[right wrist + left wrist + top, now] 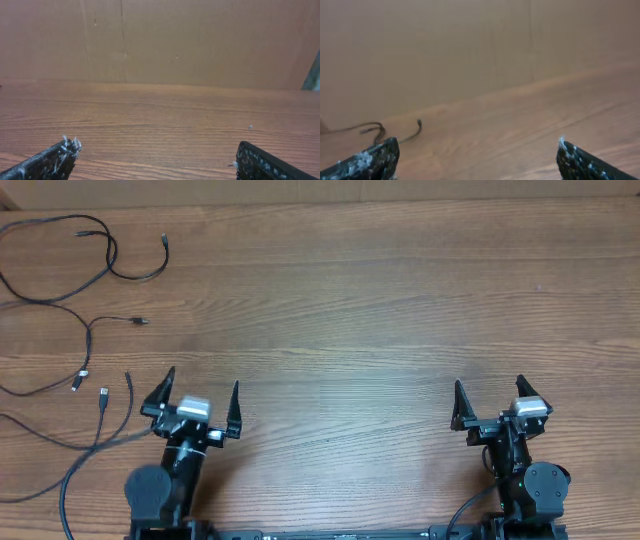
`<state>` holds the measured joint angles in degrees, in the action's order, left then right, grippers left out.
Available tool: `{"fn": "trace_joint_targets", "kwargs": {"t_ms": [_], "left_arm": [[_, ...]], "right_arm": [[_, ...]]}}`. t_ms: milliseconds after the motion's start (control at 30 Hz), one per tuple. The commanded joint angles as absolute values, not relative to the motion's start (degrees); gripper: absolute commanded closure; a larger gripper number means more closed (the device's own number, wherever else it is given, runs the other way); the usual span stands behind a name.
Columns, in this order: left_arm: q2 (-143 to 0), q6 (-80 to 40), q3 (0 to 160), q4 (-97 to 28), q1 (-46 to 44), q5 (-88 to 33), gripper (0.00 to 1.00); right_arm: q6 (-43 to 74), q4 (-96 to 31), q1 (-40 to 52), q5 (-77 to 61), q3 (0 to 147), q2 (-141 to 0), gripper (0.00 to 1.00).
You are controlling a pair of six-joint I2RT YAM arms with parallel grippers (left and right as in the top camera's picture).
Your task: Untangle cables
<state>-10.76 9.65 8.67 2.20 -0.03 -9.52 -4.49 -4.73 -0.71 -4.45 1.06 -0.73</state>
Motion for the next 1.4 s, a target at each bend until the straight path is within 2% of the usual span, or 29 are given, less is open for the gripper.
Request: {"fn": "trace_joint_targets", "kwargs": {"t_ms": [0,300,500,600,800,900,1367], "left_arm": [[-6.00,10.72,4.99,3.79,-0.43,-6.81,0.00],[-0.19,7.27,0.38,4.95,-0.56,-4.45,0.00],[-0.19,4.97,0.25,-0.78,-2.17,-0.49,0.00],[-0.21,-0.99,0.25,-4.40,-2.15,2.20,0.00],[-0.19,-1.65,0.25,-4.25,-2.13,3.70,0.00],[-0.19,-7.73,0.25,-3.79,-2.11,8.64,0.00],[-0.19,0.99,0.25,-4.10,-1.80,6.24,0.00]], "right_arm": [[-4.78,-4.56,-0.49,-3.97,0.47,-0.16,0.00],[-4.78,-4.56,-0.49,-3.97,0.47,-0.16,0.00],[-4.78,-4.56,-0.49,-3.97,0.47,-0.16,0.00],[-4.78,-4.56,-0.49,-3.97,0.47,-0.16,0.00],[-4.78,-4.56,-0.49,-3.97,0.47,-0.16,0.00],[-4.78,-4.56,-0.49,-3.97,0.47,-0.16,0.00],[-4.78,-4.56,-0.49,-3.97,0.47,-0.16,0.00]]}}
